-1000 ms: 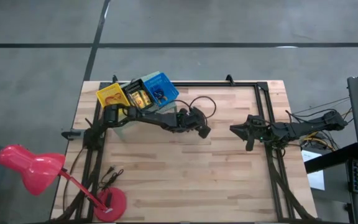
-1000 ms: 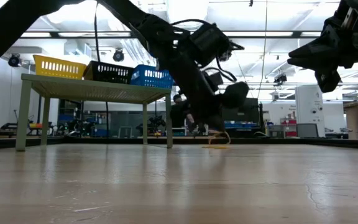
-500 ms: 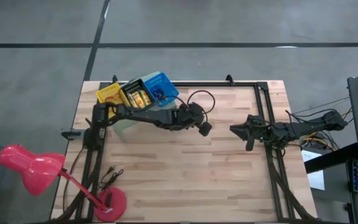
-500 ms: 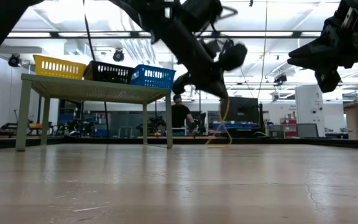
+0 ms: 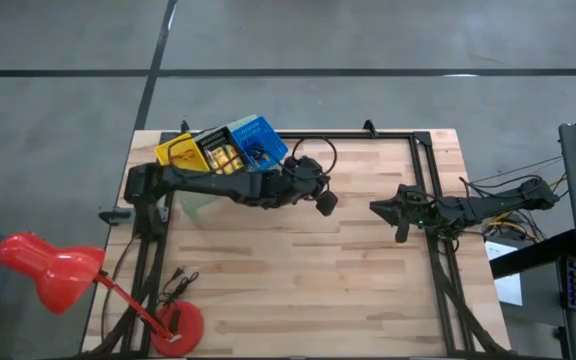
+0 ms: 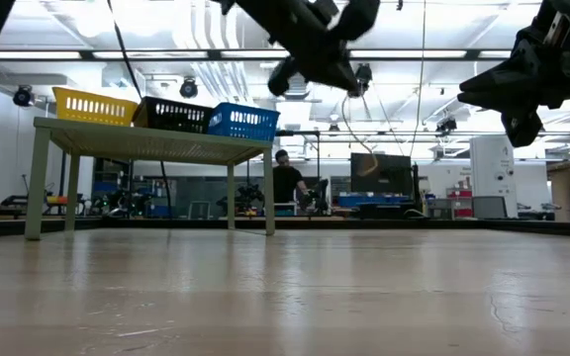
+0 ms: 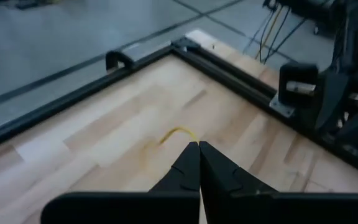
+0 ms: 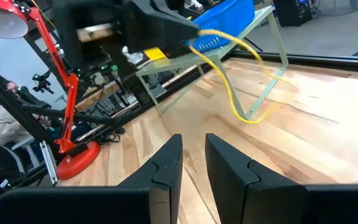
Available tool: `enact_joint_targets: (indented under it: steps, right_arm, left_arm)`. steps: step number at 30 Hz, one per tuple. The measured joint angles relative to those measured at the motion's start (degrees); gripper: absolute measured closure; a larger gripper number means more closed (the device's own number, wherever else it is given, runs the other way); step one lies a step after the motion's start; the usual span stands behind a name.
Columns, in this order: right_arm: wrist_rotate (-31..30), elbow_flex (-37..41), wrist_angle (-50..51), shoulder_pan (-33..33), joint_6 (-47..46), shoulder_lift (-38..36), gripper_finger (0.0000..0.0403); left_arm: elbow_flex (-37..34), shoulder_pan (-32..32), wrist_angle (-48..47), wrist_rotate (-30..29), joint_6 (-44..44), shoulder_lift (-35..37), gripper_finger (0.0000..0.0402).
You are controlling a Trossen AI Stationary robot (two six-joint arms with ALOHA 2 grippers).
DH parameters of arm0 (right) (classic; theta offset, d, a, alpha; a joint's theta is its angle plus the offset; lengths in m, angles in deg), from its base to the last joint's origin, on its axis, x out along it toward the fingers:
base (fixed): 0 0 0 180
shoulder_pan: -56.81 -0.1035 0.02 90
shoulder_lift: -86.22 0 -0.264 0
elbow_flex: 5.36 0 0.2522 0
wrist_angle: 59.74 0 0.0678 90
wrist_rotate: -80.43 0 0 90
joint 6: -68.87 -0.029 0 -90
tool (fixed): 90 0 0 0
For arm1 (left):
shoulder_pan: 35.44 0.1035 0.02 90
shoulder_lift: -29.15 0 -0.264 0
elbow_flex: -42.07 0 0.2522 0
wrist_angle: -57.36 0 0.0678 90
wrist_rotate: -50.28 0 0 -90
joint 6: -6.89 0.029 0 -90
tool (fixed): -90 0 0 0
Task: Pick & Place Office Desk Supplies
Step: Put the yellow rubber band into the yellow basket on the shelf
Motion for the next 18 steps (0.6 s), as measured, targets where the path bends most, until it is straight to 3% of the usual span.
enact_joint_targets:
  steps: [18]
  right_arm:
    - [0.0,0.0,0.0,0.0,0.0,0.0,0.0335]
  left_arm:
    - [0.9,-3.4,-0.5,-3.6,3.3,3.6,0.0401]
